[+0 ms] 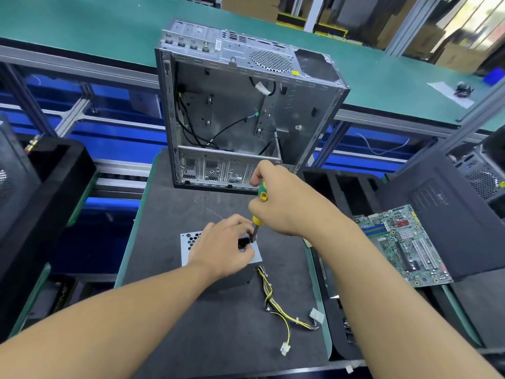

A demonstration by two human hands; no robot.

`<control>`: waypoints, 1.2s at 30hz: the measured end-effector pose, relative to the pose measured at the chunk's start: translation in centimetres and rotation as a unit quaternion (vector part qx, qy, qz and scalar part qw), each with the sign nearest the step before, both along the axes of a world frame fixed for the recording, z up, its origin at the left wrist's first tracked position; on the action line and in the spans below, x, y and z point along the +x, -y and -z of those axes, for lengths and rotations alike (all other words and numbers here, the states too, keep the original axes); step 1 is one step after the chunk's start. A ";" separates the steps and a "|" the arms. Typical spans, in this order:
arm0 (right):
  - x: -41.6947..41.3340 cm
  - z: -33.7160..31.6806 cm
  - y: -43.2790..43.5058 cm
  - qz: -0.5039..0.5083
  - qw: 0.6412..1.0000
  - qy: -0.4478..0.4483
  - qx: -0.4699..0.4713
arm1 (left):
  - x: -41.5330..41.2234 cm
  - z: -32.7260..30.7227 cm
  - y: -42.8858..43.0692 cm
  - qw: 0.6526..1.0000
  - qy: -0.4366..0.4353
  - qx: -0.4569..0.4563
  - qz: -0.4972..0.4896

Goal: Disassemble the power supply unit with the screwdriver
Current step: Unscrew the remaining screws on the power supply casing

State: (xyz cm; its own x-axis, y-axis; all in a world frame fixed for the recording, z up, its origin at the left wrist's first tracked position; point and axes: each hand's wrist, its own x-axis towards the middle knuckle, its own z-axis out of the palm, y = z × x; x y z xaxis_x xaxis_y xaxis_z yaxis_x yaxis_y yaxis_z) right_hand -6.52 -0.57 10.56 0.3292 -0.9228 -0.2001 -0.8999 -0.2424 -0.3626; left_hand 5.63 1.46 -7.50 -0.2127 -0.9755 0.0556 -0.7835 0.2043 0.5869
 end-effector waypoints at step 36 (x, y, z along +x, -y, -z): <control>-0.7 -0.1 -0.6 -0.007 0.997 -0.028 -0.070 | -0.2 0.1 -0.1 1.000 -0.008 -0.003 -0.008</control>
